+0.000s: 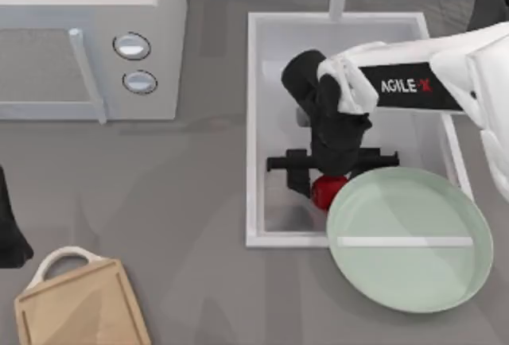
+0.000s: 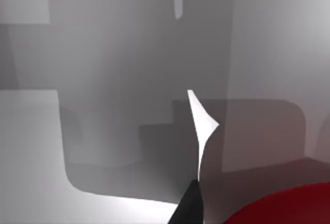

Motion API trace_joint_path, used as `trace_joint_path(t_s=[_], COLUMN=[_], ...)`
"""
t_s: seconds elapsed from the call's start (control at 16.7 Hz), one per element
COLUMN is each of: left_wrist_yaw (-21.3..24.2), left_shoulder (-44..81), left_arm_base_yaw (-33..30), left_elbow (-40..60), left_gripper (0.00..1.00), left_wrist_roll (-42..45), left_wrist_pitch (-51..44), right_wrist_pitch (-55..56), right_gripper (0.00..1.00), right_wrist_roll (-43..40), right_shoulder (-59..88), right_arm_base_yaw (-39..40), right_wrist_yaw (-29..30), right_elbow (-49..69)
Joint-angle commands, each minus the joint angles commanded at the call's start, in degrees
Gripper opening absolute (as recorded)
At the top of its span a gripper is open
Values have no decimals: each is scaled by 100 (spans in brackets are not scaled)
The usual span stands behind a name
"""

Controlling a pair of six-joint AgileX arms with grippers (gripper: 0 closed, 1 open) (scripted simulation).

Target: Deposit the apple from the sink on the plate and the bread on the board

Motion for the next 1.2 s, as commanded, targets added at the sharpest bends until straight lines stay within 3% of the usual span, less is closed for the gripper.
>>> trace_joint_path(t_s=[0.48, 1.2], left_wrist_yaw=[0, 0], left_shoulder=[0, 0], left_arm_base_yaw=[0, 0], left_elbow=[0, 0], left_gripper=[100, 100], left_wrist_roll=[0, 0], left_wrist_pitch=[0, 0], right_wrist_pitch=[-1570, -1764], right_gripper=[0, 0], right_wrist_roll=[-9, -41], right_shoulder=[-781, -1508], right_arm_base_yaw=[-2, -36], right_wrist_yaw=[-10, -32], right_elbow=[750, 624])
